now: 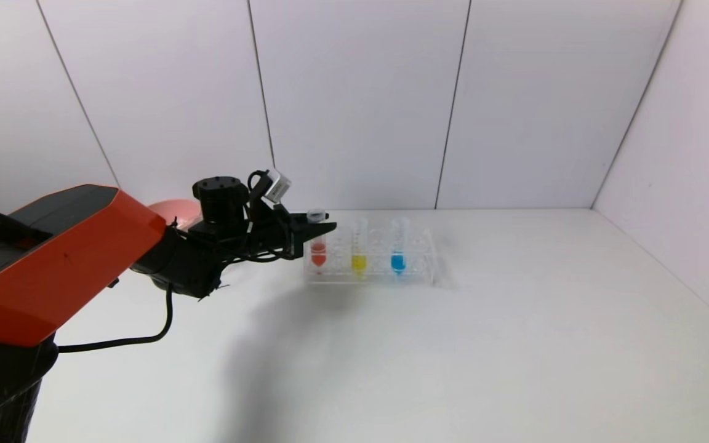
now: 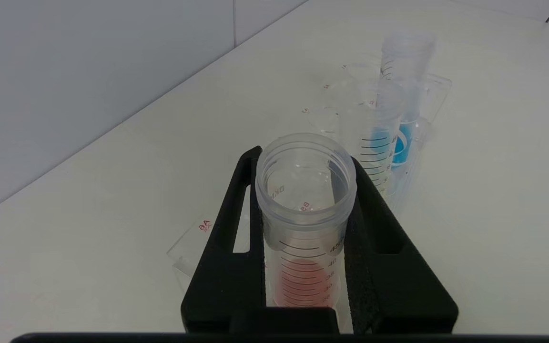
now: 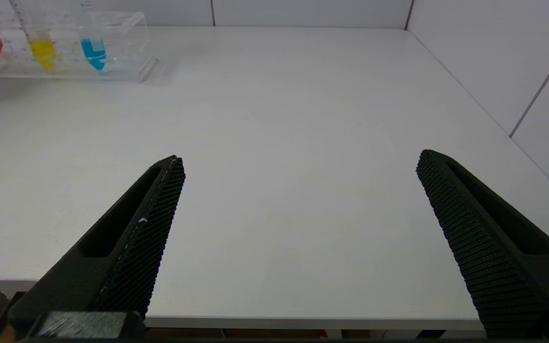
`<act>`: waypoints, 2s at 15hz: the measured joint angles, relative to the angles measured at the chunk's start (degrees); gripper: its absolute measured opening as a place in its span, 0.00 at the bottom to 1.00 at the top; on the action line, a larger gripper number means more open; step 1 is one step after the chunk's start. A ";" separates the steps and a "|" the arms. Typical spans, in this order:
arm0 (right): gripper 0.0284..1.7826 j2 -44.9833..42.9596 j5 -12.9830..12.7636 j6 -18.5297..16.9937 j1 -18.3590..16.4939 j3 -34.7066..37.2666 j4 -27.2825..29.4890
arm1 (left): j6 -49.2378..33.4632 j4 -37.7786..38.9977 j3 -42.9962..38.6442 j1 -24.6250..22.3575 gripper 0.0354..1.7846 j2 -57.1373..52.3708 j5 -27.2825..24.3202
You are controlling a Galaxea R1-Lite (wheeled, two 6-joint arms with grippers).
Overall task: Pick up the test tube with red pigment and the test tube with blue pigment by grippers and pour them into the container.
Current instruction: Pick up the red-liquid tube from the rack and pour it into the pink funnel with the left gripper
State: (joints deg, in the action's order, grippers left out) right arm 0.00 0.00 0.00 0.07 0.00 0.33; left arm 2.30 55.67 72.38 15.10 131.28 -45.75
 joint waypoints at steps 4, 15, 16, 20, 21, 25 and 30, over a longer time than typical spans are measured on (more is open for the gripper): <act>1.00 0.00 0.00 0.00 0.00 0.00 0.02 | -0.82 -2.23 0.24 -0.06 0.25 -2.51 0.05; 1.00 0.00 0.00 0.00 -0.02 0.00 0.00 | -0.90 -12.87 3.32 -0.59 0.25 -12.32 2.34; 1.00 0.00 0.00 0.00 -0.02 0.00 0.00 | -0.90 -13.68 3.32 -0.65 0.25 -13.28 2.47; 1.00 0.00 0.00 0.00 0.02 0.00 0.00 | -0.40 -18.19 2.79 -1.61 0.25 -17.77 6.92; 1.00 0.00 0.00 0.00 0.00 0.00 0.02 | -0.24 -19.52 2.38 -1.80 0.25 -19.08 9.34; 1.00 0.00 0.00 0.00 0.00 0.00 0.02 | 0.23 -22.85 0.56 -2.05 0.25 -24.15 18.44; 1.00 0.00 0.00 0.00 0.00 0.00 0.02 | 1.17 -23.06 -1.99 -2.29 0.25 -27.84 28.15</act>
State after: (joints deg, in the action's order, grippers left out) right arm 0.00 0.00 0.00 0.07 0.00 0.35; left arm 3.47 32.61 70.39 12.81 103.44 -17.60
